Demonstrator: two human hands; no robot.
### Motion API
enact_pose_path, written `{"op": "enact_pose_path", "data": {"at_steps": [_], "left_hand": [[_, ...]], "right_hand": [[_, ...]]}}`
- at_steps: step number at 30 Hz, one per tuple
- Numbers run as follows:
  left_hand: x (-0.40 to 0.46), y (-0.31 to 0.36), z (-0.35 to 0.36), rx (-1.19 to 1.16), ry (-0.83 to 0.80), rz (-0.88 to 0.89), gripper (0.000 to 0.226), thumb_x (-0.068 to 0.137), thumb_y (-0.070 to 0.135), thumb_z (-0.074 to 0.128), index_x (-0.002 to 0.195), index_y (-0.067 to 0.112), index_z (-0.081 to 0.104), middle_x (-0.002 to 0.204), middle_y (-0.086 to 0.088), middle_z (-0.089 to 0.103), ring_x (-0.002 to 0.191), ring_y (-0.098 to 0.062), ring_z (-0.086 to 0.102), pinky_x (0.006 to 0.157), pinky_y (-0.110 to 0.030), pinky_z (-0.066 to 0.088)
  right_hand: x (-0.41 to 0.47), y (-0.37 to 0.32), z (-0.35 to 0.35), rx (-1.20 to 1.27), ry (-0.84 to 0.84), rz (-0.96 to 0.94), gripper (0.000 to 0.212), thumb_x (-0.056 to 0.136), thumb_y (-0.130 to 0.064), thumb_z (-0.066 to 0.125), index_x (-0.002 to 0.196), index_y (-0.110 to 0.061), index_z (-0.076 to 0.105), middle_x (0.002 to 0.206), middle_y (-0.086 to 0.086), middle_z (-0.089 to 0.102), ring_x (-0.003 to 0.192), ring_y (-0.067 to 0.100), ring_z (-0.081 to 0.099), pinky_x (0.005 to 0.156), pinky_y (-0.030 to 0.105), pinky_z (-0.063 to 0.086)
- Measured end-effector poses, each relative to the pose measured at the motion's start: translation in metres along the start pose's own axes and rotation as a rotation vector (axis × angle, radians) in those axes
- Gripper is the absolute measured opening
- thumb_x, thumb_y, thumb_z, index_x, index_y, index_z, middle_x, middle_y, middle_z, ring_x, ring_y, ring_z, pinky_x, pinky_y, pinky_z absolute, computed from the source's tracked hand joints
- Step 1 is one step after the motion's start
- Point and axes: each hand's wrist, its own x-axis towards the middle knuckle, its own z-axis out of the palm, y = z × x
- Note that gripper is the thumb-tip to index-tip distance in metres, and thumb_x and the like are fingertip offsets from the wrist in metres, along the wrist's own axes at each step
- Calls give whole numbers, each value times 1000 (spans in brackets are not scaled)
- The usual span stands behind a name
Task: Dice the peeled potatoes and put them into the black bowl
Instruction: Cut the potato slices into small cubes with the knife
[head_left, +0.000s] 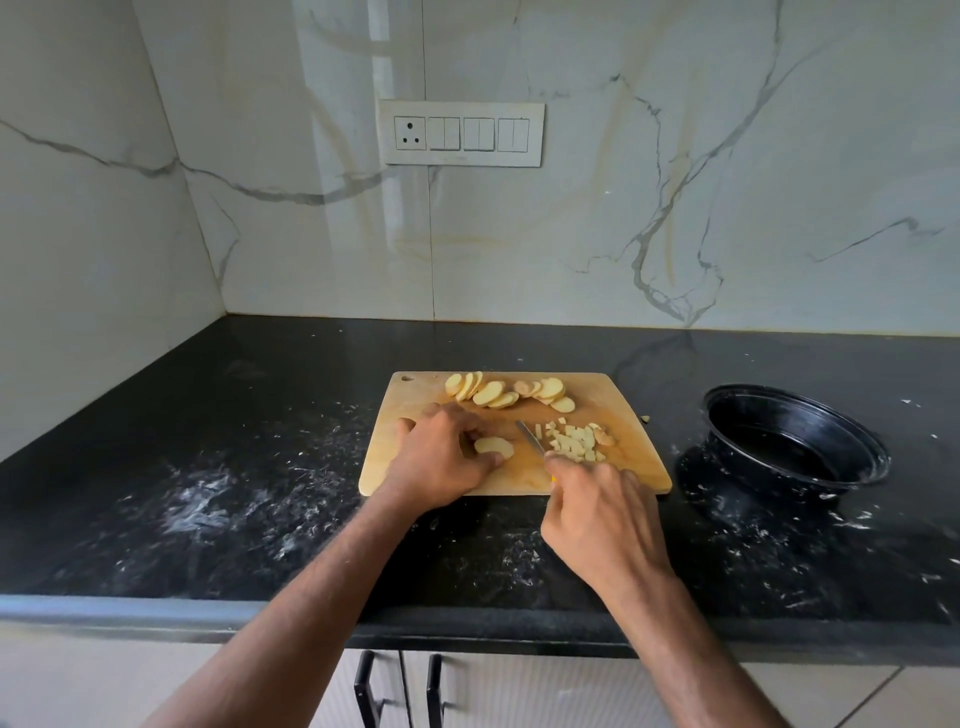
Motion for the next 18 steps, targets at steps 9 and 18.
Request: {"op": "enact_pose_path", "data": {"at_steps": [9, 18], "left_hand": [[-1, -1, -1, 39, 10, 11, 32, 82, 49, 72, 112, 41, 70, 108, 17, 59, 108, -11, 49, 99, -45, 36], [-2, 1, 0, 55, 25, 19, 37, 83, 47, 72, 119, 36, 70, 108, 16, 59, 108, -10, 50, 95, -41, 33]], "right_hand": [[-3, -11, 3, 182, -103, -64, 31, 91, -15, 61, 122, -18, 66, 105, -3, 70, 85, 14, 66, 76, 29, 59], [1, -13, 7, 286, -85, 31, 26, 99, -25, 56, 121, -17, 66, 97, -2, 71, 82, 10, 64, 58, 11, 41]]}}
